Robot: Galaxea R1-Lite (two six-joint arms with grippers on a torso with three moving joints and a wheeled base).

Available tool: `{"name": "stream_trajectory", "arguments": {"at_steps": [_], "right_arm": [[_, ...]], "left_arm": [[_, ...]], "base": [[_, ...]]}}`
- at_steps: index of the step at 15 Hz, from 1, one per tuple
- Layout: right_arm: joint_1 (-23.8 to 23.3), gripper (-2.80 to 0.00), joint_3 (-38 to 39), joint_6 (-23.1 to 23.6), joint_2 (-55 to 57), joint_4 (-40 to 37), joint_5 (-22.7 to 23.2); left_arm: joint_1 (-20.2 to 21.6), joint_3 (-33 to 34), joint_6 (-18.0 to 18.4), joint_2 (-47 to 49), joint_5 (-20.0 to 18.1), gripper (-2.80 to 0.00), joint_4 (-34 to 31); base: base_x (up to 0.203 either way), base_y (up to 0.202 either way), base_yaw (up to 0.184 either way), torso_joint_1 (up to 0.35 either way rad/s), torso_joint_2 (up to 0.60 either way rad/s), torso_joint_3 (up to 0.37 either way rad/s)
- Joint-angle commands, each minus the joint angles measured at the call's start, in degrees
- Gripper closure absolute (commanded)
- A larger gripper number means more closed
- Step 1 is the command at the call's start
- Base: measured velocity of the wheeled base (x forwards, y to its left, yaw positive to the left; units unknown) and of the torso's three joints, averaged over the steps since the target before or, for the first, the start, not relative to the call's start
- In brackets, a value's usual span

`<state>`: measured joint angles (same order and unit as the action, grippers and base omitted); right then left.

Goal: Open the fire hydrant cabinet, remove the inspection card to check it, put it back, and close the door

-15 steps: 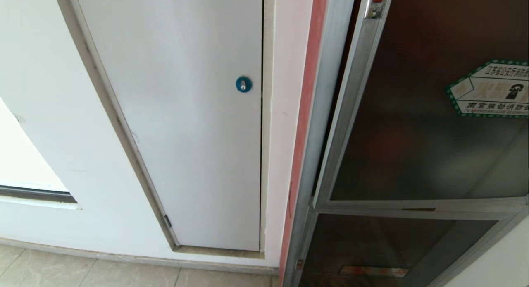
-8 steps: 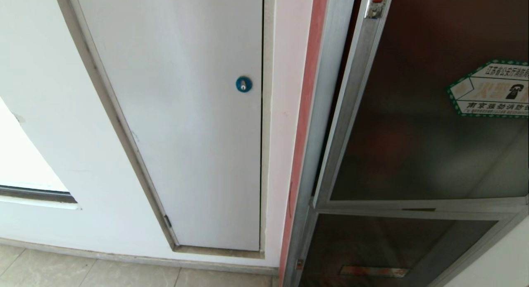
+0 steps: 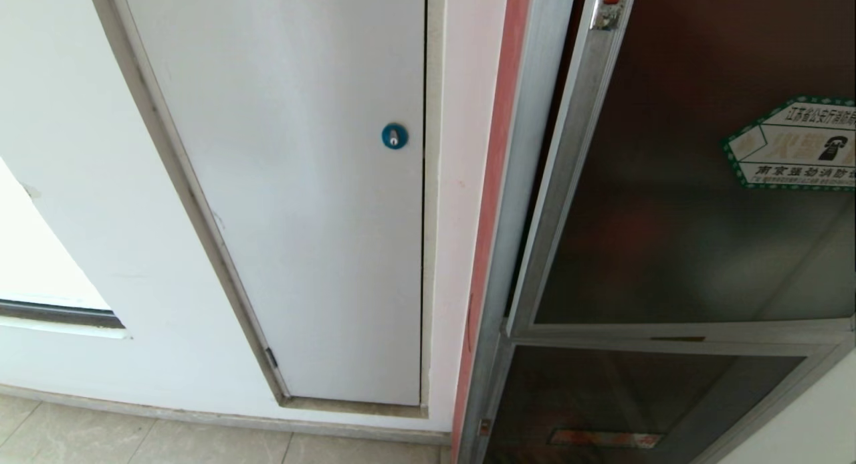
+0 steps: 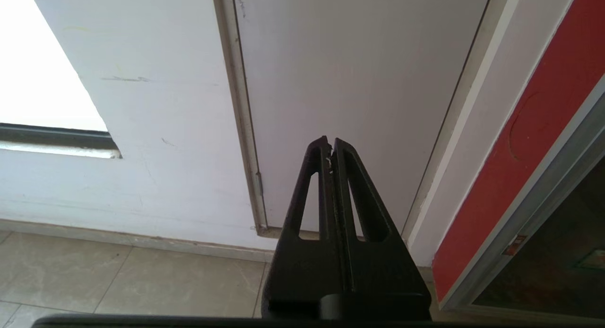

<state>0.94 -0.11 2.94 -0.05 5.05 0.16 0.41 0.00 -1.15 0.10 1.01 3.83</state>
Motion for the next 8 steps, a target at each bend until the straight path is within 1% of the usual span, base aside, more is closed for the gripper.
{"name": "stream_trajectory", "arguments": {"at_steps": [1, 2, 5, 8], "right_arm": [[0.0, 0.00, 0.1, 0.5, 0.1, -1.2, 0.0], [0.0, 0.00, 0.1, 0.7, 0.1, -3.0, 0.0], [0.0, 0.00, 0.1, 0.7, 0.1, -5.0, -0.1], [0.0, 0.00, 0.1, 0.5, 0.1, -5.1, 0.0]], "left_arm": [[0.0, 1.1, 0.0, 0.0, 0.0, 0.00, 0.0], [0.0, 1.1, -0.1, 0.0, 0.0, 0.00, 0.0], [0.0, 1.1, -0.1, 0.0, 0.0, 0.00, 0.0], [0.0, 1.1, -0.1, 0.0, 0.0, 0.00, 0.0]], "base": [[0.000, 0.000, 0.000, 0.000, 0.00, 0.000], [0.000, 0.000, 0.000, 0.000, 0.00, 0.000], [0.000, 0.000, 0.000, 0.000, 0.00, 0.000], [0.000, 0.000, 0.000, 0.000, 0.00, 0.000]]}}
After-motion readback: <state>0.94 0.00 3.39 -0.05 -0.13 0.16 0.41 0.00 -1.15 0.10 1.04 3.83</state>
